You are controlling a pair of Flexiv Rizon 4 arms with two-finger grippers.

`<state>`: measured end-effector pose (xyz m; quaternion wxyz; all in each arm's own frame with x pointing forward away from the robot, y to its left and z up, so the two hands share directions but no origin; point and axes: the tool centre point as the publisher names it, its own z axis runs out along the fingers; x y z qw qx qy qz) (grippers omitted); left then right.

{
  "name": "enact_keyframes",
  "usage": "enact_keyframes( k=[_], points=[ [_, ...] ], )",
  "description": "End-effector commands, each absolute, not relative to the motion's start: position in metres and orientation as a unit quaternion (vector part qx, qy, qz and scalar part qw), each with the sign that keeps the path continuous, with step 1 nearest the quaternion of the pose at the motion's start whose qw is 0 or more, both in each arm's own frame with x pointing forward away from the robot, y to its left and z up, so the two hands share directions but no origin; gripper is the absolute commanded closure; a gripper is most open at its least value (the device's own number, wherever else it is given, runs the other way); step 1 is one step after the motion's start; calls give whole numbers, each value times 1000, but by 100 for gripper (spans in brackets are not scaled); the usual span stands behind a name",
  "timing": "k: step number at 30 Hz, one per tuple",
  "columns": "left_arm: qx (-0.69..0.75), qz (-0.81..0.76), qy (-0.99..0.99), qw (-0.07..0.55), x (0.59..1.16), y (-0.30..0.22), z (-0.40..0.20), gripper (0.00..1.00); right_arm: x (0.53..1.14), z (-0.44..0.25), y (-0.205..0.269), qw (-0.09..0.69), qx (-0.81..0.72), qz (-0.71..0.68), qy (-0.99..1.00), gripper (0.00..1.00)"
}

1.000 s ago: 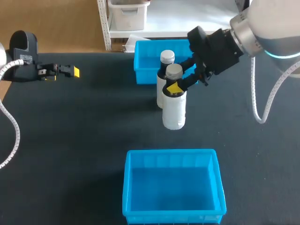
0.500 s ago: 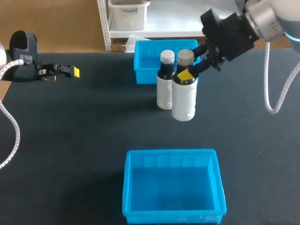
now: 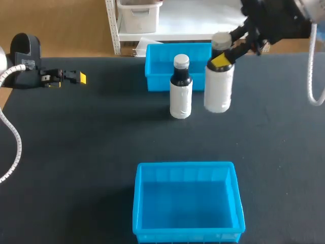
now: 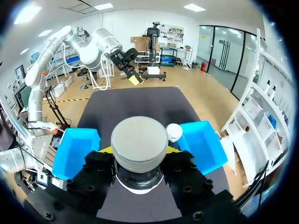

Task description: Pick up the bottle, and place it in the far bin if it is heavy, or in the near bin if it is light.

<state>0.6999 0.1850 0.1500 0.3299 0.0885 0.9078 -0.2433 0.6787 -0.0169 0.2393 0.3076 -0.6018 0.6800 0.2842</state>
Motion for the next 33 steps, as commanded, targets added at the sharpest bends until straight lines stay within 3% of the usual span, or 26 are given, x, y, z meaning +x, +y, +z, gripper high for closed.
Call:
enact_keyframes(
  k=[1, 22, 33],
  points=[
    [88, -243, 908, 330, 700, 185, 150, 0, 686, 246, -41, 315, -598, 288, 679, 100],
    [88, -243, 908, 330, 700, 185, 150, 0, 743, 245, -109, 329, -572, 274, 700, 100],
    [88, -243, 908, 330, 700, 185, 150, 0, 809, 247, -95, 322, -588, 273, 690, 100]
  ],
)
